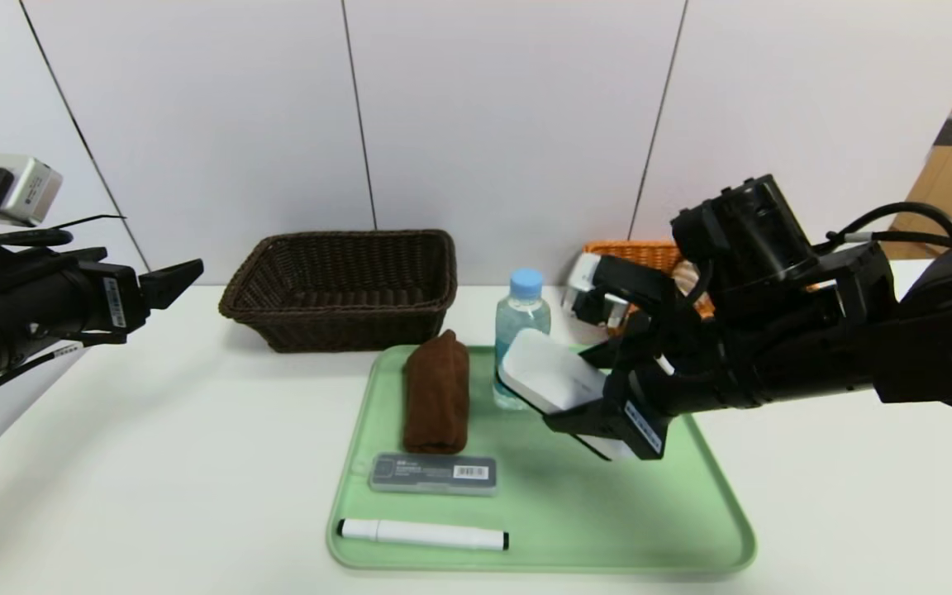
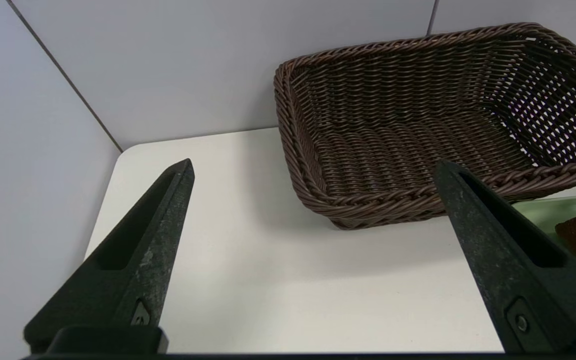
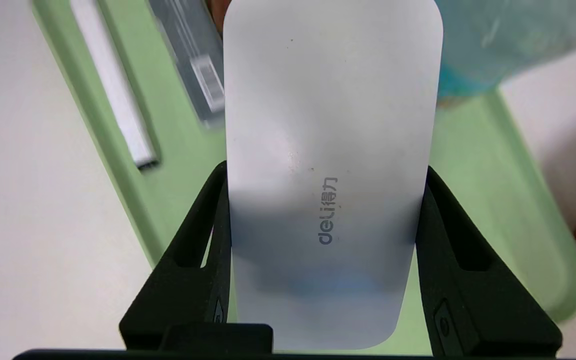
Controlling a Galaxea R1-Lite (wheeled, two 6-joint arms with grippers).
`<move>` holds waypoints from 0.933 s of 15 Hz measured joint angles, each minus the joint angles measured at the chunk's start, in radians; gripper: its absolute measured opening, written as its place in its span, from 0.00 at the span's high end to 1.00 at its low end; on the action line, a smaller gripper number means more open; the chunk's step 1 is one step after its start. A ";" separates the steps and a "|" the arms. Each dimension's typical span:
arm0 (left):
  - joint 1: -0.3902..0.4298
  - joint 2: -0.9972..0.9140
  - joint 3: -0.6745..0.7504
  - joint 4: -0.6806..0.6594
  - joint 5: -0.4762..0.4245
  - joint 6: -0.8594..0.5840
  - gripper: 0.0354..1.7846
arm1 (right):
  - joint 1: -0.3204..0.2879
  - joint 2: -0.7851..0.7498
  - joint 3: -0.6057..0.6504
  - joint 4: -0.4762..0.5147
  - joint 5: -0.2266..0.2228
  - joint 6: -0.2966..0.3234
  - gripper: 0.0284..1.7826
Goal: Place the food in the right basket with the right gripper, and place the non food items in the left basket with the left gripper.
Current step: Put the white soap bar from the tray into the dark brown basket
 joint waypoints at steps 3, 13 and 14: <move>0.001 0.000 0.002 0.000 0.000 0.000 0.06 | 0.064 -0.010 -0.051 -0.113 0.000 0.095 0.45; 0.002 -0.011 0.018 0.001 -0.001 0.001 0.06 | 0.139 0.073 -0.101 -0.473 -0.064 0.171 0.45; 0.002 -0.011 0.018 0.001 -0.001 0.003 0.06 | 0.146 0.082 -0.108 -0.481 -0.068 0.172 0.45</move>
